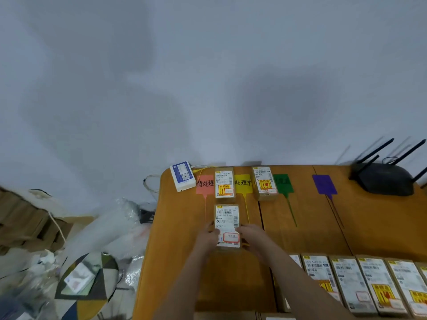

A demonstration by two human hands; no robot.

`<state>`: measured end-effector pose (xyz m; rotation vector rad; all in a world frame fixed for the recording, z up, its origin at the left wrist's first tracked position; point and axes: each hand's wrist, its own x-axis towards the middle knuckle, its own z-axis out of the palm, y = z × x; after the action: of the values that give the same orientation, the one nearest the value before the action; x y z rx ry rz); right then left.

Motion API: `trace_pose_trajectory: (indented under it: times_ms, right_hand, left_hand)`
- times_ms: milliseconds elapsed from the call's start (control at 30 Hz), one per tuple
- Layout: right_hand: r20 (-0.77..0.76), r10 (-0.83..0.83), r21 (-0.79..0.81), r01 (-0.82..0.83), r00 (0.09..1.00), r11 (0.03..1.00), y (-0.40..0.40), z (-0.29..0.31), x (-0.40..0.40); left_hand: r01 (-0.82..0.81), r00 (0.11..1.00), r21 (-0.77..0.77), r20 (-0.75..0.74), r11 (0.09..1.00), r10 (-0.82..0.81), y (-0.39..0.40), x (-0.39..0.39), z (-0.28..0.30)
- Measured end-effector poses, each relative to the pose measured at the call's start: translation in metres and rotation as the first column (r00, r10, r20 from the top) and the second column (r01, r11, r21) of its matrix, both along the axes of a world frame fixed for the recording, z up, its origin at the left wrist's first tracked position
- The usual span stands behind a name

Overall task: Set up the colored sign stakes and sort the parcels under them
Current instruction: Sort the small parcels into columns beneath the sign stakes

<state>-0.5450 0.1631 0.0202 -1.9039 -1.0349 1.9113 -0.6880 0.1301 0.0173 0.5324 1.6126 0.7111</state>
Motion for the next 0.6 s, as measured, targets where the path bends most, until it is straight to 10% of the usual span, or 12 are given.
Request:
trace_pose_trajectory:
  times_ms: [600]
  right_hand:
    - [0.134,0.04,-0.019,-0.038,0.99,0.999,0.071,-0.042,-0.007]
  left_hand:
    - [0.032,0.999,-0.098,-0.004,0.995,-0.033,0.048,-0.016,-0.046]
